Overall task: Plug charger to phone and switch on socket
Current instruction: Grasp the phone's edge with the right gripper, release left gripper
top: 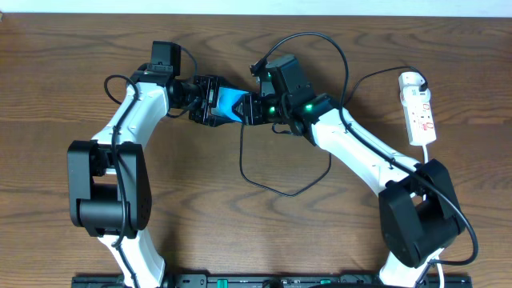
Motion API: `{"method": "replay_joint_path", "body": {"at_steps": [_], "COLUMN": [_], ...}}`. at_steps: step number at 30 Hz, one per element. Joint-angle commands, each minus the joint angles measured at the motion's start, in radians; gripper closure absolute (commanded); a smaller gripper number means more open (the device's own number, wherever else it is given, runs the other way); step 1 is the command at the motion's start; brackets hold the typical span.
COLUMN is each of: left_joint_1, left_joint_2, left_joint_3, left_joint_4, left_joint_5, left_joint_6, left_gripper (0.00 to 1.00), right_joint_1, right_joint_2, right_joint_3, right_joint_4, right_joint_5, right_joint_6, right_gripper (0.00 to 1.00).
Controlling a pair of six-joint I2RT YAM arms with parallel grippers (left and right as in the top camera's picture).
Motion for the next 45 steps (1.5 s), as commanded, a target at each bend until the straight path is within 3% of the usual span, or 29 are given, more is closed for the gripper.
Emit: {"method": "replay_joint_path", "body": {"at_steps": [1, 11, 23, 33, 45], "left_joint_1": [-0.002, -0.009, -0.013, -0.013, -0.013], "left_joint_2": [-0.023, -0.023, -0.023, -0.023, -0.023], "left_joint_3": [0.002, 0.002, 0.002, 0.002, 0.002], "left_joint_4": [0.001, 0.001, 0.001, 0.001, 0.001], "left_joint_5": [0.04, 0.062, 0.062, 0.062, 0.062], "left_joint_6": [-0.01, -0.01, -0.01, -0.01, -0.01], "left_gripper": [0.42, 0.42, 0.42, 0.42, 0.41], "right_joint_1": [0.006, 0.006, 0.006, 0.005, 0.006], "right_joint_2": [0.016, 0.017, 0.057, 0.061, 0.061], "right_joint_3": [0.016, 0.016, 0.016, 0.016, 0.016], "right_joint_4": [-0.001, 0.019, 0.033, 0.056, 0.056], "right_joint_5": [0.006, 0.059, 0.058, 0.058, 0.058], "right_joint_6": [-0.064, -0.091, -0.086, -0.087, -0.052], "right_gripper": [0.55, 0.68, 0.7, 0.78, 0.94]}}
